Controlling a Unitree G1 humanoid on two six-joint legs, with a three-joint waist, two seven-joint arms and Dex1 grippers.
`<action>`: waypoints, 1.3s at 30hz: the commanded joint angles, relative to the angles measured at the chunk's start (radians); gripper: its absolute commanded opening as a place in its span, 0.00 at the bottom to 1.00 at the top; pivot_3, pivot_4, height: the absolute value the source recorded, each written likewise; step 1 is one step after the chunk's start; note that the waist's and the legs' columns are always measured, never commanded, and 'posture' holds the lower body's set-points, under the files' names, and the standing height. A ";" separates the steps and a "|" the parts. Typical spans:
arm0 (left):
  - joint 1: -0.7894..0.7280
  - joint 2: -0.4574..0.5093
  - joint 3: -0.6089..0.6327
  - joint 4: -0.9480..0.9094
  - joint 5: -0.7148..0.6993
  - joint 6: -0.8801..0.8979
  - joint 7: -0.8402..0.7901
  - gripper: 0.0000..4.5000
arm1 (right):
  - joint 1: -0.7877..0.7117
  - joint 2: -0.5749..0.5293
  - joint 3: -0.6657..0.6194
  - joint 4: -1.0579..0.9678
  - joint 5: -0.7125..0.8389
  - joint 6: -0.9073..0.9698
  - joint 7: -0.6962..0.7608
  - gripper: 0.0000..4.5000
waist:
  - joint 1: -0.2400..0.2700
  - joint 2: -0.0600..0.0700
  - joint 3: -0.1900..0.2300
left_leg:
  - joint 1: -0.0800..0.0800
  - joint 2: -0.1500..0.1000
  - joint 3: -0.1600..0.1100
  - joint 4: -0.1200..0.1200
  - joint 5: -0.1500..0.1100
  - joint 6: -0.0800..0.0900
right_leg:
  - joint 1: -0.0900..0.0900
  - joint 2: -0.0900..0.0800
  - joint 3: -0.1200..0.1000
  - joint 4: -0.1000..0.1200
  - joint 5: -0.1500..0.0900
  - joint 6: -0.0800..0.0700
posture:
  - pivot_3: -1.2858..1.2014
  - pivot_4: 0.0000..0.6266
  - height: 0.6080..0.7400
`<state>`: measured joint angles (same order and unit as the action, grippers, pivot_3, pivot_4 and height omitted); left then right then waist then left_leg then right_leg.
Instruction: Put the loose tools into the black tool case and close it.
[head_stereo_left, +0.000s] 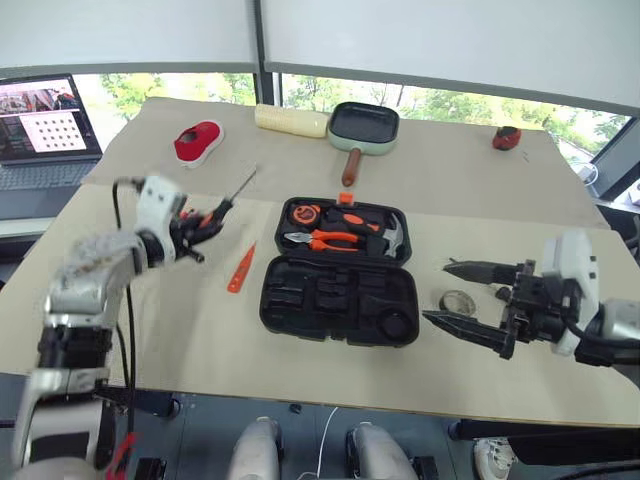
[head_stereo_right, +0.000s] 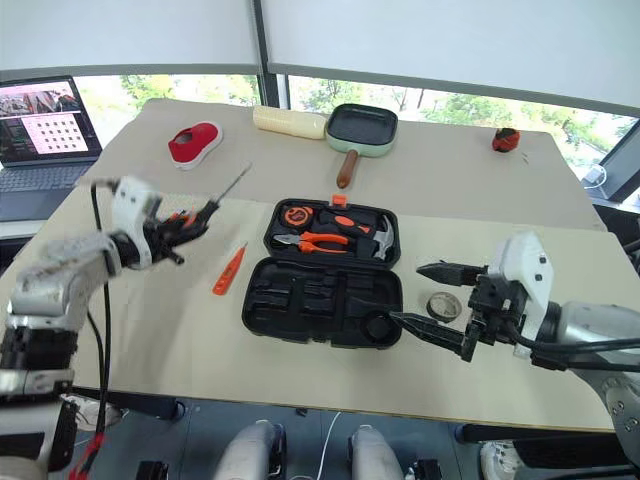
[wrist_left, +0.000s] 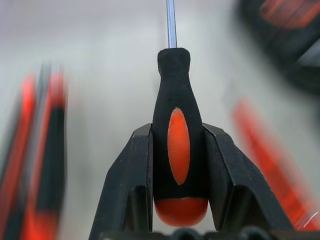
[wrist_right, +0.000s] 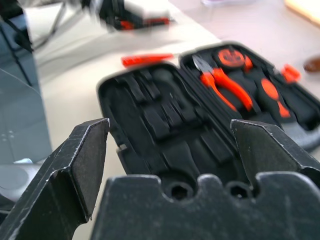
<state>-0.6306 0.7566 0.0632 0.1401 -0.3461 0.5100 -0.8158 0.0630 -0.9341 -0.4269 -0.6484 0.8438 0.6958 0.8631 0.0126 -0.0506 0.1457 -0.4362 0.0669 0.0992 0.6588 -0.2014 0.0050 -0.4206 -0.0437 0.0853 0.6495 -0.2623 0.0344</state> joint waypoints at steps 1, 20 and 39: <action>-0.086 0.020 -0.114 -0.017 0.025 -0.194 -0.277 0.20 | 0.031 0.011 -0.063 -0.004 -0.022 -0.039 0.002 1.00 | 0.000 0.001 0.000 | 0.000 0.000 0.000 0.001 0.000 0.000 | 0.000 0.000 0.000 0.000 0.000 0.000 | 0.52 0.24 1.00; -0.314 -0.215 -0.437 0.444 0.389 -0.628 -0.471 0.20 | 0.195 0.096 -0.153 -0.147 -0.019 -0.032 -0.115 1.00 | -0.006 0.002 0.000 | -0.003 -0.001 -0.007 0.004 0.000 0.001 | 0.001 0.001 -0.003 0.001 0.000 0.001 | 0.52 0.24 1.00; -0.347 -0.223 -0.340 0.385 0.305 -0.537 -0.569 0.99 | 0.187 0.104 -0.137 -0.147 -0.002 -0.033 -0.110 1.00 | -0.003 0.002 0.000 | -0.004 -0.001 -0.009 0.006 0.000 0.001 | 0.001 0.001 -0.004 0.002 0.000 0.001 | 0.52 0.24 1.00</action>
<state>-0.9356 0.5222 -0.3212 0.5879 0.0006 -0.0598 -1.3676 0.2562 -0.8338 -0.5548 -0.7733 0.8157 0.6793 0.7549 0.0097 -0.0490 0.1453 -0.4402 0.0658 0.0901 0.6647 -0.2013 0.0056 -0.4193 -0.0425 0.0814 0.6524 -0.2618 0.0357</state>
